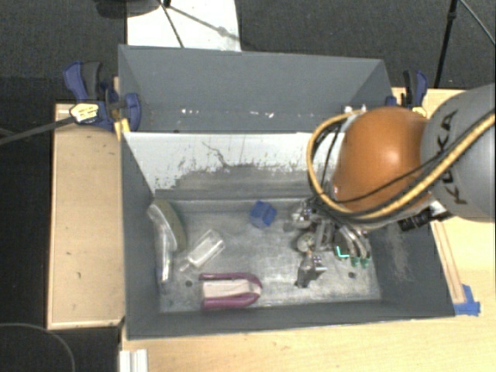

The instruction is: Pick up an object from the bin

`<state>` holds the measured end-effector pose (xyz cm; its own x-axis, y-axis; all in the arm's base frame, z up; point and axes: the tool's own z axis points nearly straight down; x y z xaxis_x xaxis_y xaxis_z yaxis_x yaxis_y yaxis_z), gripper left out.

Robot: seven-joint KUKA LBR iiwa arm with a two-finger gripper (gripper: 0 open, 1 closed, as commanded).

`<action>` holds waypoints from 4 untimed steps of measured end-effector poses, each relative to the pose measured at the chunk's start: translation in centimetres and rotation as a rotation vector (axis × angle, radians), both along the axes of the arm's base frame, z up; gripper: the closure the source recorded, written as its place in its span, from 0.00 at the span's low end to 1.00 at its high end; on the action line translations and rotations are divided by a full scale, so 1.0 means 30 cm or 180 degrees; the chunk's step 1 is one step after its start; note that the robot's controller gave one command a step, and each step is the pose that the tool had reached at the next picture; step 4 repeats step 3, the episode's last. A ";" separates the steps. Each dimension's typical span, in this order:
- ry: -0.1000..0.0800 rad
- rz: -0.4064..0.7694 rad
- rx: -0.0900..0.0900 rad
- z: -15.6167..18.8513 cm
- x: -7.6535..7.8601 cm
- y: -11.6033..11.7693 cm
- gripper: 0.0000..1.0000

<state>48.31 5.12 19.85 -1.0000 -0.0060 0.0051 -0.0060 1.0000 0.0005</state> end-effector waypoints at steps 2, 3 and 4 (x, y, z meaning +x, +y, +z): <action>-0.0024 -0.0113 0.0000 -0.303 0.081 -0.260 1.00; -0.0054 -0.0086 -0.0002 0.232 0.105 -0.217 1.00; -0.0054 -0.0086 -0.0002 0.232 0.105 -0.217 1.00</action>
Offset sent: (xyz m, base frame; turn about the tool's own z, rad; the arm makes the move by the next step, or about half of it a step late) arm 0.0237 -0.0778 -0.0913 0.0318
